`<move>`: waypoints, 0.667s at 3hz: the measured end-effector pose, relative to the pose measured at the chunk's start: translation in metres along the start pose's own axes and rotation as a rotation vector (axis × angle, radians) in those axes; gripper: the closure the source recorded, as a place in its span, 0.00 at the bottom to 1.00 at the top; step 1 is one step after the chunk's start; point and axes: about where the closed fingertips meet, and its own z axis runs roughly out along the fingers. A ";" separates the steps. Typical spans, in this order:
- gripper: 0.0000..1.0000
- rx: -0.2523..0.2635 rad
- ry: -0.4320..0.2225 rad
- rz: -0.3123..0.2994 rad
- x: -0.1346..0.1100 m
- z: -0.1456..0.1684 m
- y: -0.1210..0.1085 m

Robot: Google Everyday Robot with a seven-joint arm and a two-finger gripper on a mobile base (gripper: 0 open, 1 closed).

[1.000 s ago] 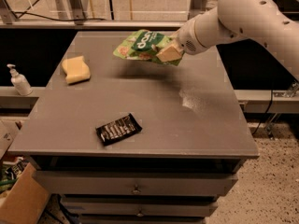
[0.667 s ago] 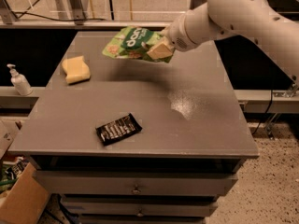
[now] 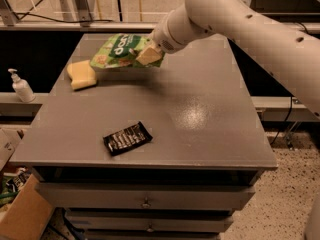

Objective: Move green rice chip bag near sponge

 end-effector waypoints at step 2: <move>1.00 0.022 0.102 0.059 -0.036 0.060 0.006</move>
Offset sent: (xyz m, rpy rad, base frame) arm 0.0445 0.0978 -0.0201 -0.0706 0.0995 -0.1673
